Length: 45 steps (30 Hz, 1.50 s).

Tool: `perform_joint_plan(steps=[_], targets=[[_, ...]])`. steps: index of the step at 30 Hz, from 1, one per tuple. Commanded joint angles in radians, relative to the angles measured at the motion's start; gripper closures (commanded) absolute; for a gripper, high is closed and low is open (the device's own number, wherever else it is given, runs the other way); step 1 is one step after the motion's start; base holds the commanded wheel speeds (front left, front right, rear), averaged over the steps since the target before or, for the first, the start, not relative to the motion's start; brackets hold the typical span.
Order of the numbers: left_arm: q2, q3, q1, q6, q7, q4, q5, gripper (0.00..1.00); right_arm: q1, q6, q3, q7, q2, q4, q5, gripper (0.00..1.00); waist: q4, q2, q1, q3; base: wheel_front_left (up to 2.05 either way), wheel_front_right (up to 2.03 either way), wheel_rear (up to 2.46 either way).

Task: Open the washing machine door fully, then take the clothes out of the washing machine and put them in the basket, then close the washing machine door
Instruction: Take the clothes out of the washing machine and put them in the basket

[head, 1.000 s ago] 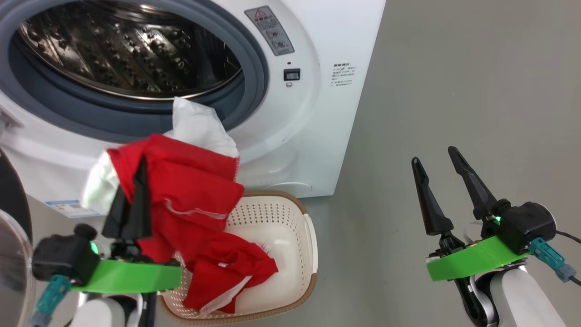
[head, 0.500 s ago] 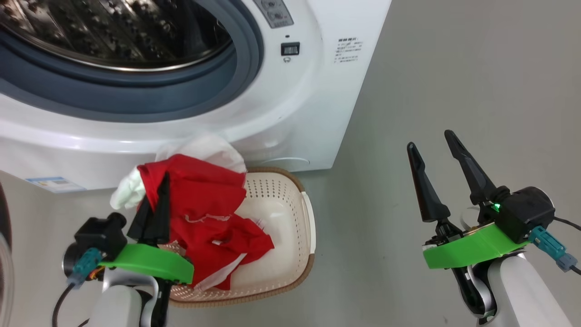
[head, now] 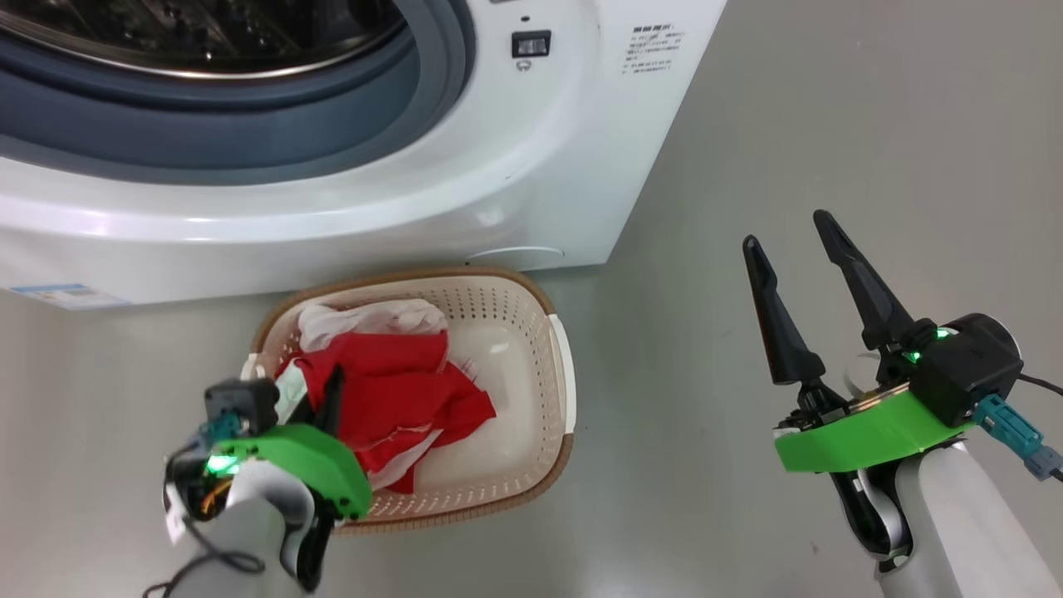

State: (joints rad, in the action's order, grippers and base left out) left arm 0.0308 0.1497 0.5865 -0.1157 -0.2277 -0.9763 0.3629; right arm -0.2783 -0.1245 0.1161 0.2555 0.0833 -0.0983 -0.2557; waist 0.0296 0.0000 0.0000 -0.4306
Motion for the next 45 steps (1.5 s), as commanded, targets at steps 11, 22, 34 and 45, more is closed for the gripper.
perform_joint_plan(steps=[11, 22, 34, 45], targets=[[0.027, 0.044, 0.162, -0.014, 0.141, -0.231, 0.063, 1.0, -0.053, -0.006, 0.04, 0.006, -0.005, 0.042, -0.022, 0.0, 0.032, 0.0, 0.0, -0.112, 0.0, 0.0, 0.0], [0.065, 0.057, 0.233, -0.015, 0.181, -0.295, 0.085, 1.0, -0.093, -0.006, 0.048, 0.006, -0.017, 0.048, -0.025, 0.0, 0.074, 0.0, 0.0, -0.195, 0.0, 0.0, 0.0], [0.055, 0.073, 0.23, -0.015, 0.048, -0.3, 0.103, 0.0, -0.09, -0.006, 0.035, 0.006, -0.023, 0.035, -0.021, 0.0, 0.052, 0.0, 0.0, -0.164, 0.0, 0.0, 0.0], [0.053, 0.051, 0.16, 0.01, -0.033, -0.154, 0.087, 0.0, -0.068, -0.006, 0.034, 0.006, -0.013, 0.03, -0.018, 0.0, 0.013, 0.0, 0.0, -0.087, 0.0, 0.0, 0.0]])
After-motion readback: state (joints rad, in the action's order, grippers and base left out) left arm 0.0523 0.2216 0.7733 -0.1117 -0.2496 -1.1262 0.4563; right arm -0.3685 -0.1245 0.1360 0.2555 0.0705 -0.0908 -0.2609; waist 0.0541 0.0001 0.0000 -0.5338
